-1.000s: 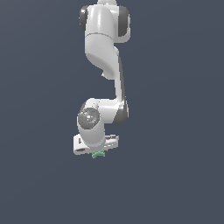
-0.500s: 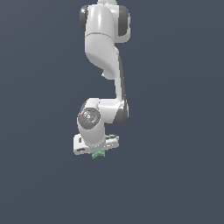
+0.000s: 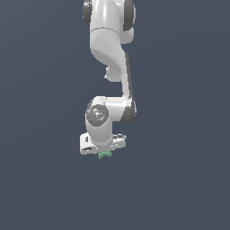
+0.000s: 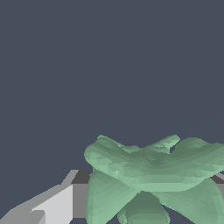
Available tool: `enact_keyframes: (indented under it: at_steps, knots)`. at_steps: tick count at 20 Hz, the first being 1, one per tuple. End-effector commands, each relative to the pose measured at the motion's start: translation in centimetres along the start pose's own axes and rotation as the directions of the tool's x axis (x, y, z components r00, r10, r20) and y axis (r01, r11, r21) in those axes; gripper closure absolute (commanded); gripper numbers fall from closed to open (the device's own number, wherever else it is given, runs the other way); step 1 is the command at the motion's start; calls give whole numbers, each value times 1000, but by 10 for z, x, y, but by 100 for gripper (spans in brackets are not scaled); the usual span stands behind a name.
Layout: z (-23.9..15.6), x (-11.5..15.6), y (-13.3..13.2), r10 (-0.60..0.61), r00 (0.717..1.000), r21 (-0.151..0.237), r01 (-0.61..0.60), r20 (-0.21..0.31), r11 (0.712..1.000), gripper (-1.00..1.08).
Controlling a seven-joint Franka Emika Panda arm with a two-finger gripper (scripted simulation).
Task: Pick up the object and move it to a goal position.
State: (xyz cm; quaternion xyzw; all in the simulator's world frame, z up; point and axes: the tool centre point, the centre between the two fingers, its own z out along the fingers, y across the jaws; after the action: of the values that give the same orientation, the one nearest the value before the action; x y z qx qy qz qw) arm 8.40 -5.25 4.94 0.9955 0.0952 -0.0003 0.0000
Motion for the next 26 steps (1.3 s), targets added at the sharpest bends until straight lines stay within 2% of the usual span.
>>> enact_keyframes:
  at_steps: [1,9,26]
  knots:
    - [-5,-5,-10,-1,1000,0,1,-1,1000,108]
    - [-26,-33,-58,-1,1000,0,1,0,1000,108]
    - [-85,-104,-187,-1,1000,-1,1,0,1000,108]
